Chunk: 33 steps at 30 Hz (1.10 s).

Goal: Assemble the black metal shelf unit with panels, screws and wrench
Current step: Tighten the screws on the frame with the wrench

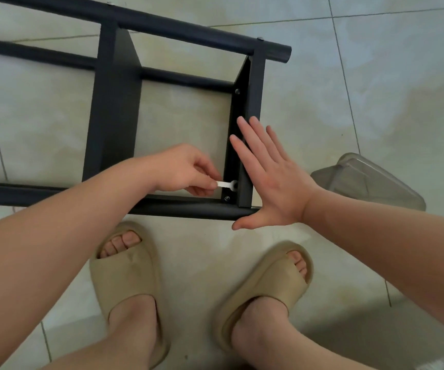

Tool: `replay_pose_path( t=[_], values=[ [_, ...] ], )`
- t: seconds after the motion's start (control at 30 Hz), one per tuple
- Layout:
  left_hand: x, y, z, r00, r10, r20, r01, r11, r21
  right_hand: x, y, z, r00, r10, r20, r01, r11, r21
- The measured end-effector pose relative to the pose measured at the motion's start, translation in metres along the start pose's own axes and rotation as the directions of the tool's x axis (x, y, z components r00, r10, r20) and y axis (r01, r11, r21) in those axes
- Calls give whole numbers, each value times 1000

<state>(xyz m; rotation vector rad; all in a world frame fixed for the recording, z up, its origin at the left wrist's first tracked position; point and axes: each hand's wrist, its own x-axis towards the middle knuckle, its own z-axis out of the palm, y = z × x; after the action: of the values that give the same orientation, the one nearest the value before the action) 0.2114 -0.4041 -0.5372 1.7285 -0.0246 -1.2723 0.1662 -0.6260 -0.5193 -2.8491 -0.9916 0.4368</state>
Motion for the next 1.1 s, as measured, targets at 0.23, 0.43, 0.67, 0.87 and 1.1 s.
replay_pose_path(
  t=[0.23, 0.43, 0.67, 0.87, 1.1],
  values=[
    [-1, 10, -3, 1000, 19, 11, -20, 995, 100, 4, 0, 2, 1000, -4, -6, 5, 999, 41],
    [1, 12, 7, 999, 21, -33, -22, 999, -31, 10, -7, 5, 1000, 1, -24, 1, 997, 82],
    [-2, 10, 12, 997, -54, -45, 37, 946, -322, 11, -8, 5, 1000, 6, -23, -4, 997, 83],
    [-3, 8, 11, 999, -33, 0, 31, 940, -339, 11, -8, 4, 1000, 11, -17, -9, 997, 74],
    [-1, 5, 10, 999, -42, -5, 36, 898, -439, 11, -8, 4, 1000, 11, -17, -10, 997, 72]
  ],
)
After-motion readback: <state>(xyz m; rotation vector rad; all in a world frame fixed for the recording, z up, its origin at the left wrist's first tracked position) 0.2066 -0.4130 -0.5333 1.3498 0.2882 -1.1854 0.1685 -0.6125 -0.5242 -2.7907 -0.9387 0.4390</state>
